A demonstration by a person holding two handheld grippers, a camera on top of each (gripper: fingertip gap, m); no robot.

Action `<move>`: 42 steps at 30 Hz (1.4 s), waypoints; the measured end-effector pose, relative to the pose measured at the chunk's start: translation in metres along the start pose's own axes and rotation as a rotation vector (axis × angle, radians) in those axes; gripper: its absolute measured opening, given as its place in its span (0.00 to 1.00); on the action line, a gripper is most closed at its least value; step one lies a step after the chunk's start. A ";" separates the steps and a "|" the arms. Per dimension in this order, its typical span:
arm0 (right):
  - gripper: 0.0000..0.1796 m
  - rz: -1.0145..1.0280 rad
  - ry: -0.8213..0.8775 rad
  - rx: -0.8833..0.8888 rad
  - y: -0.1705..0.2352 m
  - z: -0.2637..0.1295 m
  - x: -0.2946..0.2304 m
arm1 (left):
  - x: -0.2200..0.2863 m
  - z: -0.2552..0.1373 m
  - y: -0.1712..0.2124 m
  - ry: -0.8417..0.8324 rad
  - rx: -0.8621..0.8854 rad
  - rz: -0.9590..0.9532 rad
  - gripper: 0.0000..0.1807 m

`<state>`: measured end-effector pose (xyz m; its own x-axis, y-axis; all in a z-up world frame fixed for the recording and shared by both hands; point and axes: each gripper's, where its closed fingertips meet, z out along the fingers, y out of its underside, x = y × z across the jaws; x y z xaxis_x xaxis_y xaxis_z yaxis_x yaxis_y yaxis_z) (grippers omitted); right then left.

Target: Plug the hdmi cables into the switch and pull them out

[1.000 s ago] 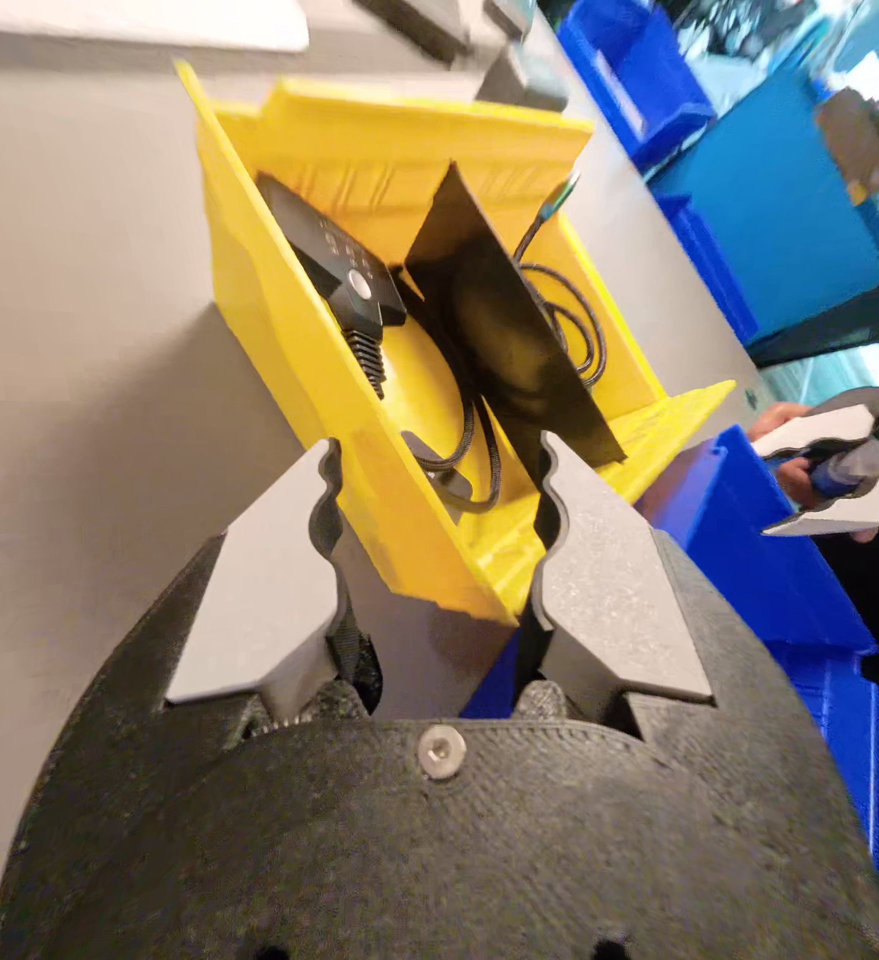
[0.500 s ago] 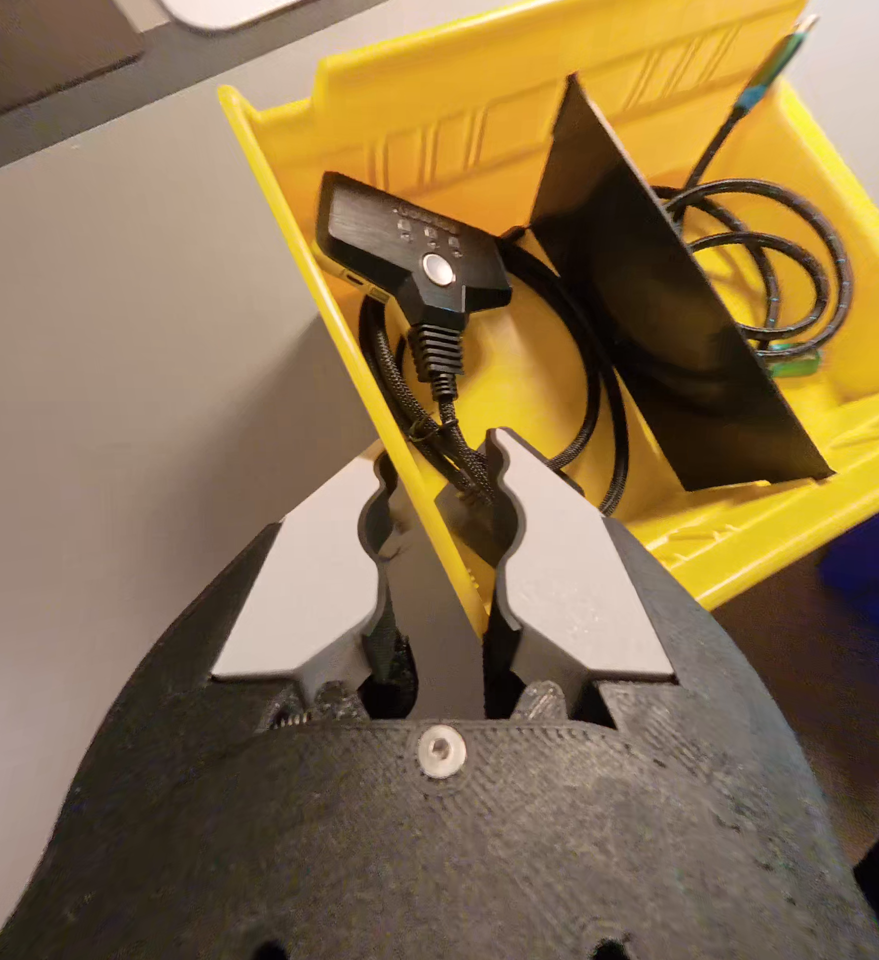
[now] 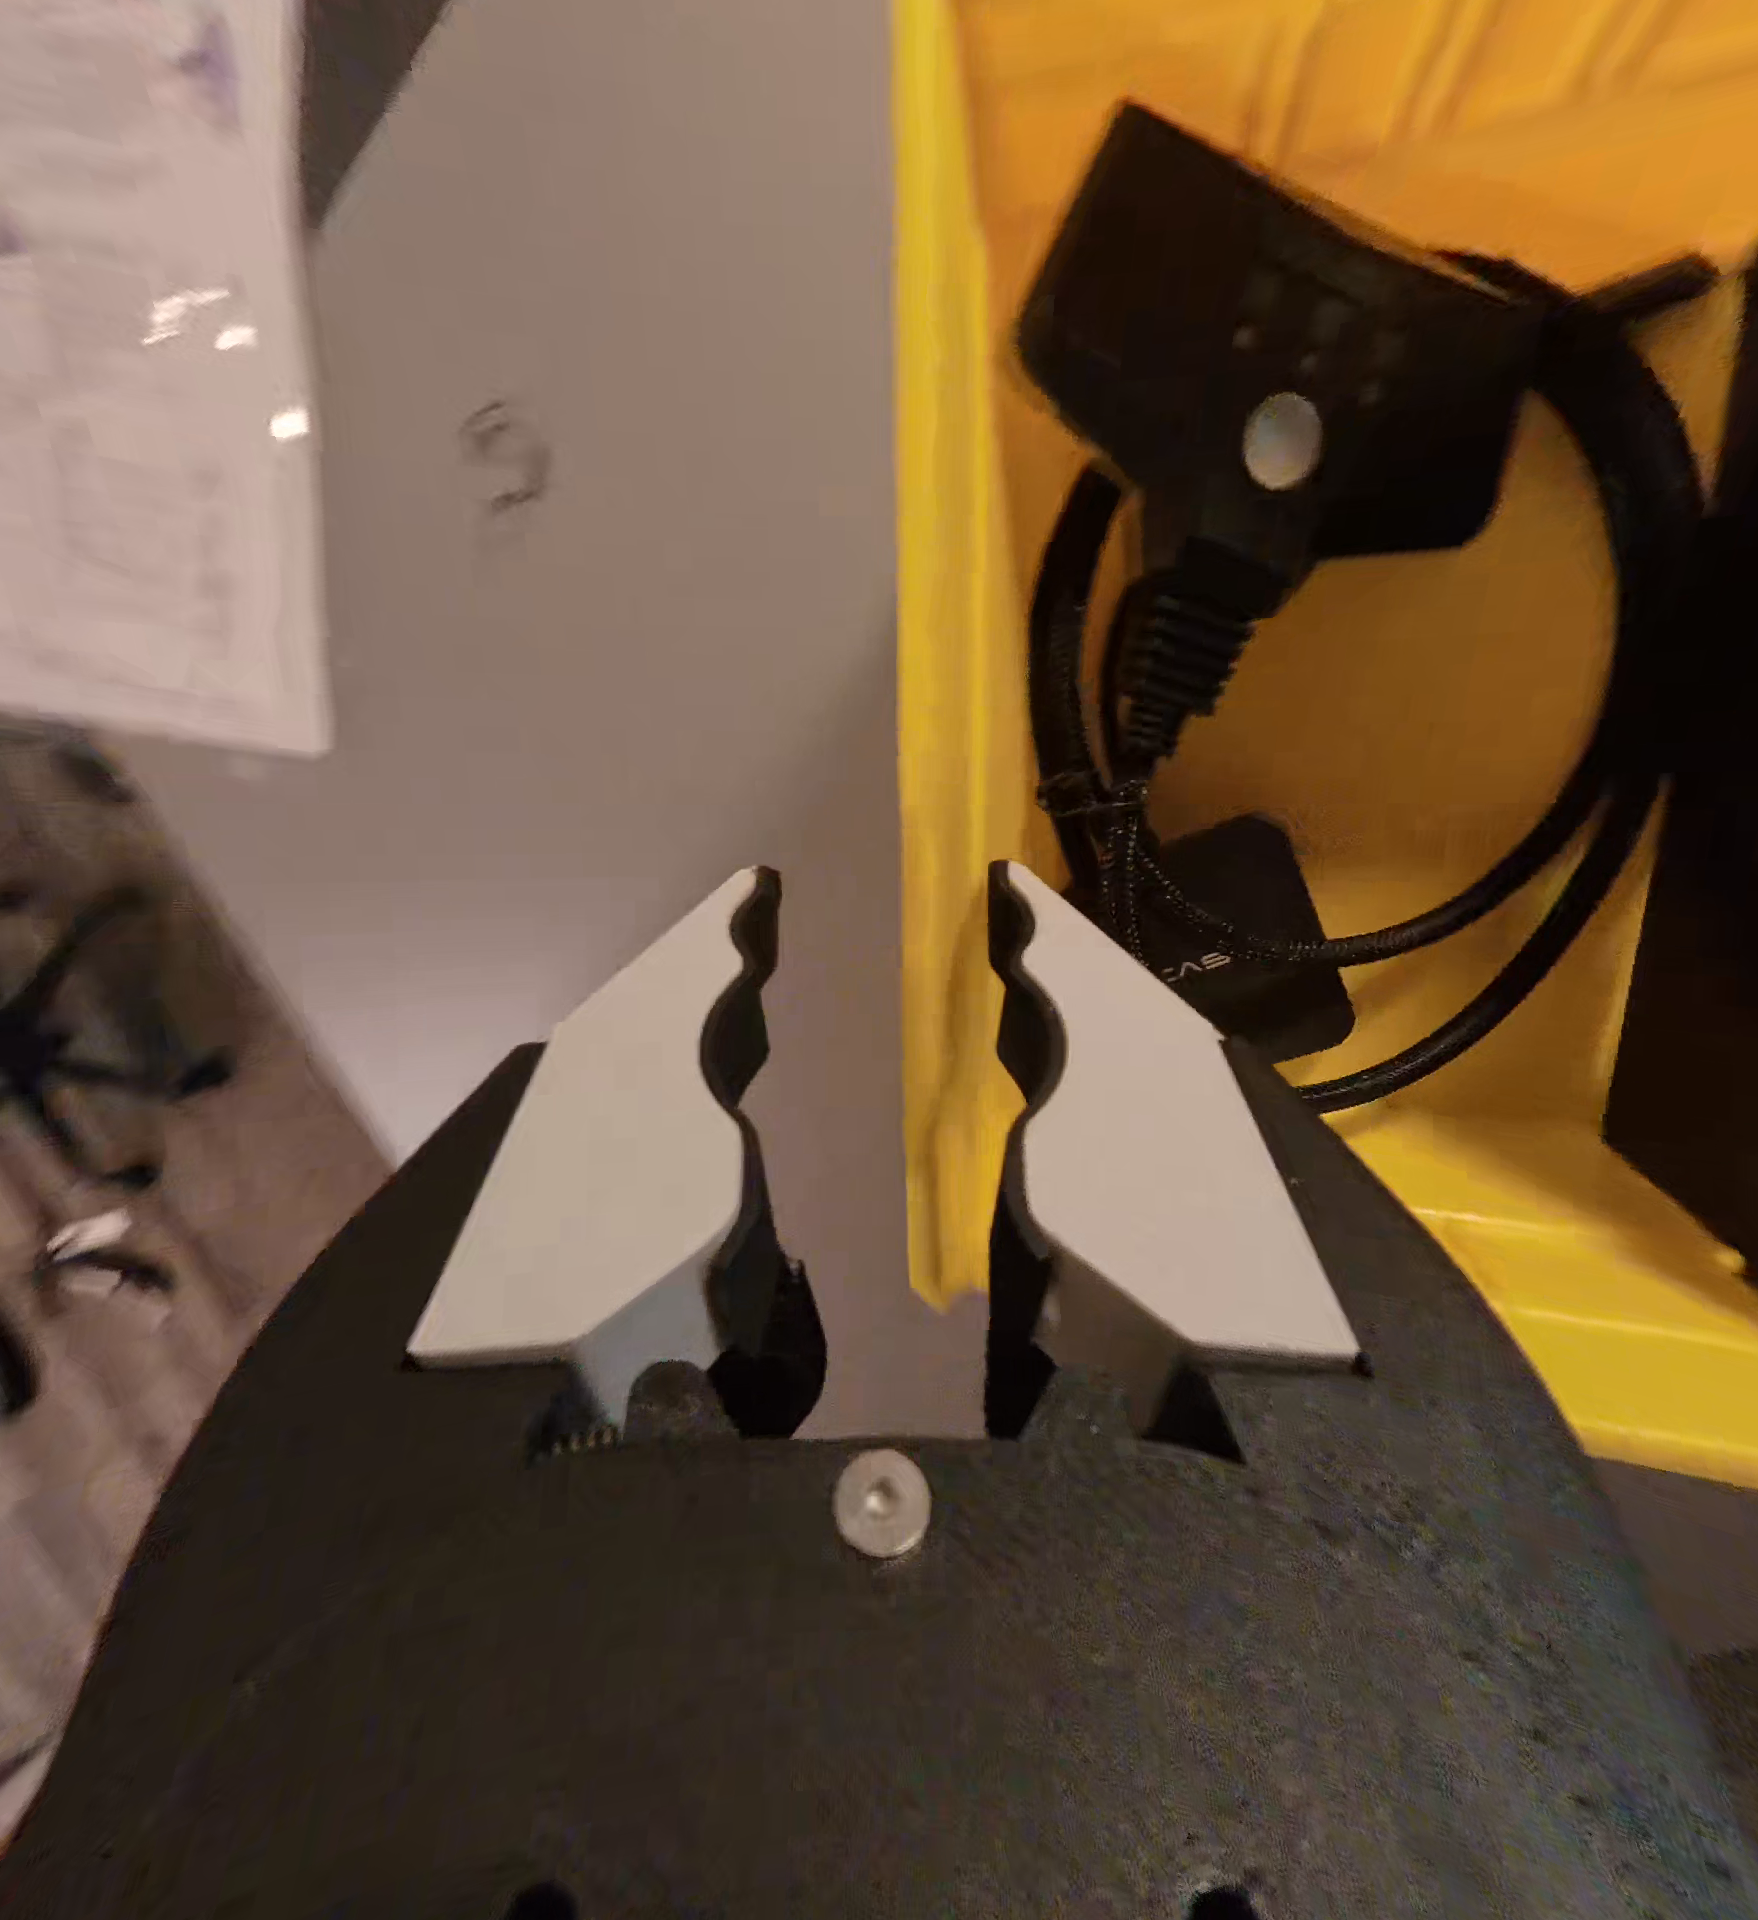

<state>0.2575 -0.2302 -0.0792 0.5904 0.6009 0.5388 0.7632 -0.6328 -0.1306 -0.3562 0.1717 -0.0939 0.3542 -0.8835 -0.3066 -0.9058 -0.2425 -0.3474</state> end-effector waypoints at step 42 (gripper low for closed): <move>0.29 0.993 0.430 0.367 -0.104 0.011 -0.076 | 0.198 -0.022 -0.046 -0.265 0.530 -0.459 0.31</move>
<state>0.1356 -0.2045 -0.1159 0.8909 -0.3468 0.2934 0.0825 -0.5117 -0.8552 -0.2493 -0.0010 -0.1193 0.7744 -0.5976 -0.2079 -0.4438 -0.2788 -0.8516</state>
